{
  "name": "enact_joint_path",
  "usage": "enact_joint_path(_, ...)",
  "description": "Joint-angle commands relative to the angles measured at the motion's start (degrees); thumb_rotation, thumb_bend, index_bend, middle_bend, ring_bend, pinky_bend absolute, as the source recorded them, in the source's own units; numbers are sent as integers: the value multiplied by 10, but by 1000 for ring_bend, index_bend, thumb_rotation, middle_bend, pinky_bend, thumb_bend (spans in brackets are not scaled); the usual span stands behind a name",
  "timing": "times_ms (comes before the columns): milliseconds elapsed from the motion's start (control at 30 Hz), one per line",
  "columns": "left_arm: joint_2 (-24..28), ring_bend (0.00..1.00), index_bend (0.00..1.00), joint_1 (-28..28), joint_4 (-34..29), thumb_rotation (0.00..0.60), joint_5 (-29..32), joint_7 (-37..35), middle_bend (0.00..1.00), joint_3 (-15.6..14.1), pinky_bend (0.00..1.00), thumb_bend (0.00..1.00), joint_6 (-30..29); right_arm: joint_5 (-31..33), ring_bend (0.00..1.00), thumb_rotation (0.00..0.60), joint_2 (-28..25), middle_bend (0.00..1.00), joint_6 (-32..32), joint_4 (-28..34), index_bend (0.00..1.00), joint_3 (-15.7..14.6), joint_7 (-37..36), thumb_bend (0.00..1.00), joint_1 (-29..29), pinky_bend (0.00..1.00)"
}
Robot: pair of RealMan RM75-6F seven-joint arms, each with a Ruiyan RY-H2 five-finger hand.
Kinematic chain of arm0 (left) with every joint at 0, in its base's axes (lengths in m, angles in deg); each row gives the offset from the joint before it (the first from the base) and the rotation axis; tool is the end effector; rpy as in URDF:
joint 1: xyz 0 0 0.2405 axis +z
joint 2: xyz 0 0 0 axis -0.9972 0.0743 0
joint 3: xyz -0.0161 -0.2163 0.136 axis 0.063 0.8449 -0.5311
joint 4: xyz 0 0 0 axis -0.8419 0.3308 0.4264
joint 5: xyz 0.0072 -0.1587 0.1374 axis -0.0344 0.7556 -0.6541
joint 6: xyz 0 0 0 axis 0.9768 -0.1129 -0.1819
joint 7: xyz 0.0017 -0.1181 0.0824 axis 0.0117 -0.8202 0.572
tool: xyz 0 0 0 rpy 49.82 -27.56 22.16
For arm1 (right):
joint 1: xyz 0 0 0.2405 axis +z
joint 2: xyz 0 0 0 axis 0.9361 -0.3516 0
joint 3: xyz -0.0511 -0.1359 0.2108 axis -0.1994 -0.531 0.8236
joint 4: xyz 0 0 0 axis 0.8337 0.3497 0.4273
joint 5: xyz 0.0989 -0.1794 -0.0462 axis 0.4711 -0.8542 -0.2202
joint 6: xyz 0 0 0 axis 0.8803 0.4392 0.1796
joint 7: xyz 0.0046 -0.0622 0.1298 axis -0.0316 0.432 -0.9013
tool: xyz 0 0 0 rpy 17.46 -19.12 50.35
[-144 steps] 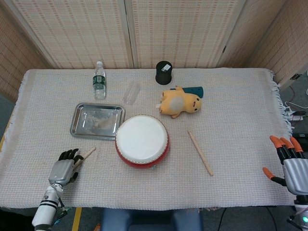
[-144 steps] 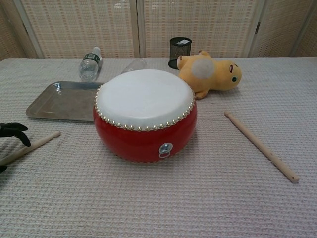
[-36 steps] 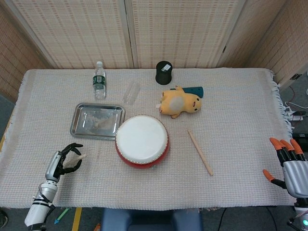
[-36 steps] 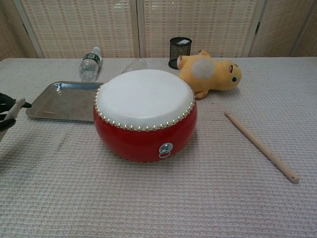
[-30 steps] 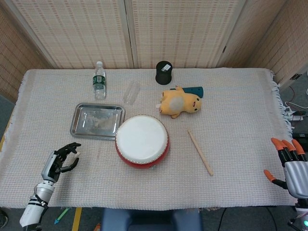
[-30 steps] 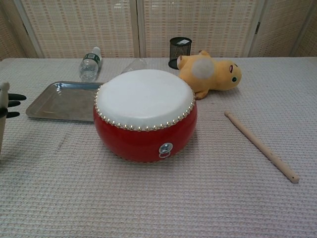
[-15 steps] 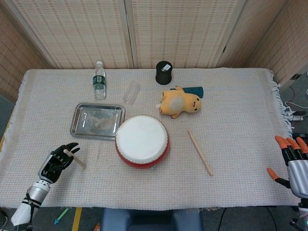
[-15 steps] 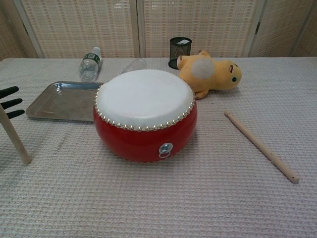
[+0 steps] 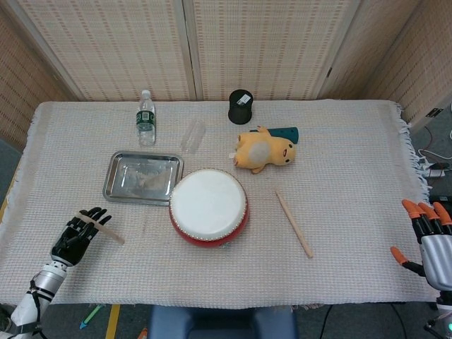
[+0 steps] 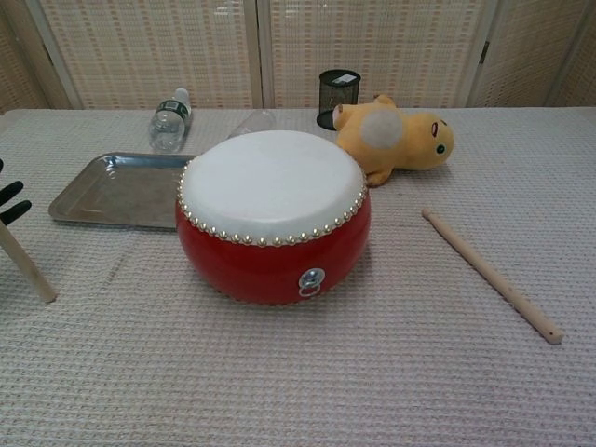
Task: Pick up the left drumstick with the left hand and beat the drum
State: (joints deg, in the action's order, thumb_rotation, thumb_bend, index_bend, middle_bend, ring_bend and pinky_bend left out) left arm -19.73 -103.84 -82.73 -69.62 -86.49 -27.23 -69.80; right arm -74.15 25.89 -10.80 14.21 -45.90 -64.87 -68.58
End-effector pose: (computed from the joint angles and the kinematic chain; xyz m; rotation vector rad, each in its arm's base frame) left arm -0.3220 0.2552 0.0650 -0.0466 2.4722 1.7287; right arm -0.3083 -0.1591 0.1849 1.3646 -0.8190 0.9094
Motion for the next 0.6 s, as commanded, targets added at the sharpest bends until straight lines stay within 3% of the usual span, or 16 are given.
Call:
enact_joint_path(33, -10, 240, 485, -11, 14, 600, -2, -8, 356, -7, 265, 370, -2, 0, 0, 600, 0, 120, 0, 0, 0, 0, 0, 210, 0, 1)
enact_joint_path(200, -22, 267, 409, -11, 20, 600, 3, 29, 362, -14, 294, 371, -8, 1, 0, 600, 1, 120, -1, 0, 0, 0, 0, 210, -1, 1)
enact_joint_path(600, -31, 354, 388, -24, 10, 600, 16, 89, 417, -20, 348, 382, 8, 3, 0, 600, 1, 120, 3, -1, 0, 1, -2, 210, 0, 1)
